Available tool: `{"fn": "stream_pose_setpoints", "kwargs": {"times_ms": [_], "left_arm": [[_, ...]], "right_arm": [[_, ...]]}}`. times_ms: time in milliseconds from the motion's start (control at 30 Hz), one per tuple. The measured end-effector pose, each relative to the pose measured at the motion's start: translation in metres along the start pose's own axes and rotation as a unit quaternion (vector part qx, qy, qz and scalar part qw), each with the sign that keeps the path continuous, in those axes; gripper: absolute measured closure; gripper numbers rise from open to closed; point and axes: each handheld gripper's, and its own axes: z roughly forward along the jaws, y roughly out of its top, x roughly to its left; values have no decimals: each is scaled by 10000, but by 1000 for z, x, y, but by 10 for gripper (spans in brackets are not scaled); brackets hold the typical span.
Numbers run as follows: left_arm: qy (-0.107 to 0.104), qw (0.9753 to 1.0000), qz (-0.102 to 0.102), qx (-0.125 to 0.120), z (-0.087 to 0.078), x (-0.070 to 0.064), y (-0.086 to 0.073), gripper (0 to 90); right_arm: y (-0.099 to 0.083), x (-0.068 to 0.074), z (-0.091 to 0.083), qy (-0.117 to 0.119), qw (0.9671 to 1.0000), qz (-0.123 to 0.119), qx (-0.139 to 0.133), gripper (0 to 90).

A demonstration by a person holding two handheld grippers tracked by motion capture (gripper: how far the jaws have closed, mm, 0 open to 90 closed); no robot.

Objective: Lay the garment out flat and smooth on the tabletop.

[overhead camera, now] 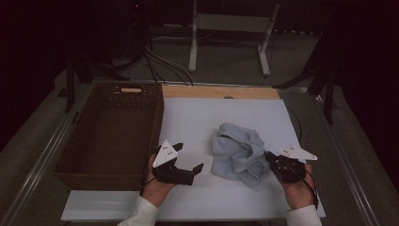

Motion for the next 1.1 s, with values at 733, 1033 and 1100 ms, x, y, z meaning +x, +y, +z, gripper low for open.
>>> {"fn": "stream_pose_setpoints", "kwargs": {"times_ms": [733, 1033, 1100], "left_arm": [[-12, 10000, 16, 9, 1, -1, 0, 8], [-10, 10000, 23, 9, 1, -1, 0, 9], [-9, 10000, 27, 18, 1, -1, 0, 8]], "right_arm": [[4, 27, -6, 462, 9986, -239, -66, 355], [8, 50, -9, 798, 9955, -464, -202, 323], [8, 56, -8, 891, 9944, -534, -208, 322]]}}
